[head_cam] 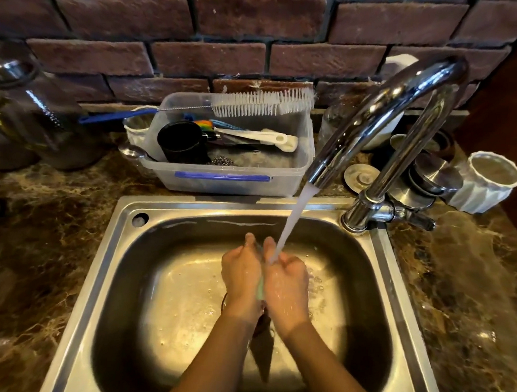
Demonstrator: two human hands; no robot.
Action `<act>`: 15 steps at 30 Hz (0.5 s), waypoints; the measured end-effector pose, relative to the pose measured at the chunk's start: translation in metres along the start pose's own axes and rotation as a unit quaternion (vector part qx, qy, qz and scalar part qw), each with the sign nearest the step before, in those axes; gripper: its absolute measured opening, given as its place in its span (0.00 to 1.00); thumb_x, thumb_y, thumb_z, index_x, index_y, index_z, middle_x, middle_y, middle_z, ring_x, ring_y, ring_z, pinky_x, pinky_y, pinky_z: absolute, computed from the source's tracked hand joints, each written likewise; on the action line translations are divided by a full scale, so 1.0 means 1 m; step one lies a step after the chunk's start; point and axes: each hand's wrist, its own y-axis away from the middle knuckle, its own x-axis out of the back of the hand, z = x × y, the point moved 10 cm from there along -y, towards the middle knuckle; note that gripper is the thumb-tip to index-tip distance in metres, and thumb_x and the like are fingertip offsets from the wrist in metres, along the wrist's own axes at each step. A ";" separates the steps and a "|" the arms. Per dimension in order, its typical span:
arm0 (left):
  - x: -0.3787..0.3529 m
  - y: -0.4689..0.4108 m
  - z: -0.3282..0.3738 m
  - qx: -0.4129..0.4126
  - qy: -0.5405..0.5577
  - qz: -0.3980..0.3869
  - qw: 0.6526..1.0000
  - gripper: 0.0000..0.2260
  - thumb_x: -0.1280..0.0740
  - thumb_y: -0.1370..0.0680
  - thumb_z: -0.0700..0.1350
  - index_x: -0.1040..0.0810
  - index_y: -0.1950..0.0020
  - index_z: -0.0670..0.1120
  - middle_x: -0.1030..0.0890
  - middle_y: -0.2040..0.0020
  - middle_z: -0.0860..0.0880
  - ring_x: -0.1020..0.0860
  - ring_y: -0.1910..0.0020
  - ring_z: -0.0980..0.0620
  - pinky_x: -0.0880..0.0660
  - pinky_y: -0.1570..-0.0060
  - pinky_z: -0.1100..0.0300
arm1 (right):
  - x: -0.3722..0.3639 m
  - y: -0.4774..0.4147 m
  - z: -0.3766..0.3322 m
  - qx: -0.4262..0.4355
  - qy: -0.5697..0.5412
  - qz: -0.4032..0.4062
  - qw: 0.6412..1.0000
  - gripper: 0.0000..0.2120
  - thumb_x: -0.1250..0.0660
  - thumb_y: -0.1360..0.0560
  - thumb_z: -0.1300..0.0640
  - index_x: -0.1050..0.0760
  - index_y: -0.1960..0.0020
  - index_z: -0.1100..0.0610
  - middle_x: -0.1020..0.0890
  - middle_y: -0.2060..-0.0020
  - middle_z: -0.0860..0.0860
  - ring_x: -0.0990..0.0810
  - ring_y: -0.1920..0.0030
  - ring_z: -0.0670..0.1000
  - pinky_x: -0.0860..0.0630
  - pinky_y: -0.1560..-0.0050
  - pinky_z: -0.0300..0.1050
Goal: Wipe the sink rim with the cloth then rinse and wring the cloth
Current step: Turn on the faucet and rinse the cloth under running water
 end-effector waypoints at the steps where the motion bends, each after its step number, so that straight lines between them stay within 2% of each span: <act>1: 0.003 -0.002 0.002 -0.018 -0.026 0.011 0.999 0.16 0.37 0.17 0.50 0.18 0.54 0.40 0.19 0.63 0.43 0.19 0.64 0.49 0.26 0.64 0.59 | -0.006 0.009 -0.007 0.017 -0.004 -0.006 1.000 0.18 0.35 0.21 0.42 0.18 0.63 0.52 0.17 0.71 0.49 0.16 0.67 0.45 0.21 0.66 0.39; 2: 0.005 -0.003 0.003 -0.022 -0.043 0.017 0.999 0.16 0.37 0.17 0.50 0.19 0.57 0.40 0.19 0.63 0.43 0.20 0.65 0.49 0.26 0.64 0.59 | -0.007 0.011 -0.011 0.043 0.002 -0.004 0.999 0.19 0.35 0.21 0.42 0.19 0.64 0.52 0.17 0.72 0.49 0.16 0.67 0.44 0.21 0.67 0.38; 4: -0.002 0.001 -0.005 0.032 0.000 -0.018 0.999 0.13 0.35 0.18 0.49 0.19 0.55 0.42 0.20 0.64 0.44 0.20 0.64 0.49 0.24 0.61 0.57 | 0.001 0.003 -0.013 0.066 0.035 0.012 0.997 0.19 0.35 0.21 0.43 0.20 0.66 0.51 0.18 0.73 0.48 0.17 0.68 0.45 0.22 0.67 0.39; 6: -0.016 0.007 -0.015 0.094 0.083 -0.078 0.989 0.13 0.34 0.19 0.51 0.18 0.51 0.43 0.20 0.62 0.45 0.20 0.61 0.49 0.23 0.56 0.54 | 0.016 -0.015 -0.001 0.042 0.061 0.035 0.997 0.21 0.37 0.19 0.43 0.19 0.66 0.51 0.18 0.72 0.48 0.17 0.65 0.48 0.23 0.64 0.45; 7: -0.020 0.010 -0.015 0.096 0.088 -0.100 0.986 0.14 0.35 0.20 0.54 0.18 0.50 0.43 0.20 0.62 0.46 0.20 0.60 0.50 0.23 0.54 0.54 | 0.022 -0.022 0.007 0.026 0.086 0.043 0.995 0.22 0.38 0.19 0.42 0.20 0.67 0.51 0.19 0.71 0.48 0.18 0.64 0.50 0.23 0.61 0.46; 9: -0.020 0.006 -0.014 0.052 0.041 -0.104 0.992 0.20 0.33 0.23 0.59 0.17 0.46 0.42 0.21 0.62 0.46 0.21 0.60 0.49 0.23 0.53 0.52 | 0.024 -0.022 0.019 0.010 0.116 0.033 0.993 0.23 0.39 0.18 0.43 0.22 0.68 0.51 0.20 0.73 0.48 0.19 0.65 0.53 0.23 0.60 0.47; 12: -0.003 -0.002 0.002 -0.057 -0.076 -0.010 0.995 0.19 0.33 0.21 0.58 0.17 0.57 0.42 0.19 0.64 0.44 0.19 0.62 0.45 0.21 0.54 0.48 | 0.010 -0.002 0.014 0.000 0.030 0.010 1.000 0.21 0.38 0.19 0.43 0.19 0.64 0.52 0.18 0.73 0.49 0.16 0.66 0.48 0.20 0.63 0.45; 13: 0.001 -0.002 0.005 -0.076 -0.082 0.007 0.994 0.19 0.35 0.19 0.56 0.17 0.58 0.42 0.19 0.65 0.45 0.19 0.63 0.46 0.21 0.55 0.49 | 0.006 0.003 0.008 0.010 -0.002 0.006 1.000 0.20 0.37 0.21 0.41 0.18 0.61 0.52 0.17 0.71 0.49 0.16 0.65 0.46 0.19 0.64 0.43; 15: 0.000 -0.004 -0.001 -0.059 -0.050 -0.021 0.997 0.17 0.35 0.19 0.55 0.17 0.58 0.45 0.18 0.65 0.47 0.18 0.64 0.50 0.20 0.57 0.51 | 0.002 0.005 -0.005 0.058 -0.003 0.001 0.998 0.20 0.36 0.24 0.38 0.17 0.59 0.53 0.16 0.69 0.49 0.15 0.64 0.46 0.18 0.65 0.42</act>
